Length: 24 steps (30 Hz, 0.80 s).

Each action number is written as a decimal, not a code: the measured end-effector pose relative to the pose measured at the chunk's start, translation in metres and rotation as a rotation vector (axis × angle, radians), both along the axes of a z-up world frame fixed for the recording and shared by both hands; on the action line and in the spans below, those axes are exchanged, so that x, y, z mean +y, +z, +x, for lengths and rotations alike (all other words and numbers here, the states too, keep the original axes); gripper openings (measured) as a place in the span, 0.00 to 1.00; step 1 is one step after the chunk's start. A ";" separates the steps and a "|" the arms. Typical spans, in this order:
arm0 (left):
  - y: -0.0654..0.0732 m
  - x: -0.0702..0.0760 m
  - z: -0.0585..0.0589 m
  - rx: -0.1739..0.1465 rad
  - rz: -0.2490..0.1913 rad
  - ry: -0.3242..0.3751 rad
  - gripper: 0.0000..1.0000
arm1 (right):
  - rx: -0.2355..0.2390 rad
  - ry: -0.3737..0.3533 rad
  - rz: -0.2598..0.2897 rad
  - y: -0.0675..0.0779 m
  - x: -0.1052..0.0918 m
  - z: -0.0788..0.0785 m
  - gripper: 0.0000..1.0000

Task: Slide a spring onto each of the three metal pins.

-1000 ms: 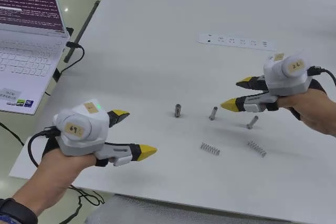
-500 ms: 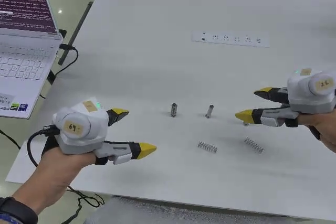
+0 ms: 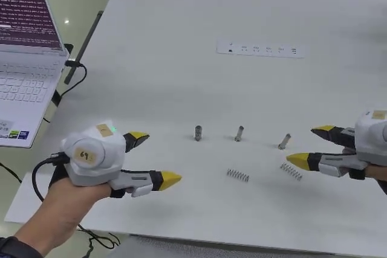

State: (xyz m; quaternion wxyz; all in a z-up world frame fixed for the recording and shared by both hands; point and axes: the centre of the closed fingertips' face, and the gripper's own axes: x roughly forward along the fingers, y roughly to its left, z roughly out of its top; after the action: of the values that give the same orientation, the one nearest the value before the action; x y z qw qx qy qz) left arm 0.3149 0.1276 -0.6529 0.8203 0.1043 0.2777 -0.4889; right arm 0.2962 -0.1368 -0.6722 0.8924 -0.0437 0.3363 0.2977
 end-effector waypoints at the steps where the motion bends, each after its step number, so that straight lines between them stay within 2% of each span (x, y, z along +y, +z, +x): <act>1: 0.000 -0.001 0.000 0.000 0.001 -0.002 0.66 | 0.002 -0.007 0.002 0.000 -0.001 -0.002 0.61; 9: -0.001 -0.003 0.003 -0.003 0.002 -0.013 0.66 | 0.009 -0.040 0.018 -0.002 -0.004 -0.021 0.64; 11: -0.002 -0.004 0.003 -0.002 0.002 -0.015 0.66 | 0.013 -0.046 0.046 -0.002 -0.002 -0.025 0.65; 24: -0.006 -0.021 0.004 -0.003 0.010 -0.054 0.66 | 0.025 -0.070 0.060 -0.010 -0.001 -0.043 0.67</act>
State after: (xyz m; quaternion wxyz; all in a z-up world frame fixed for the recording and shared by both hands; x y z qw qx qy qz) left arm 0.3186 0.1069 -0.6585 0.8068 0.1169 0.2759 -0.5092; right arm 0.2529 -0.1378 -0.6823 0.8990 -0.0012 0.3395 0.2767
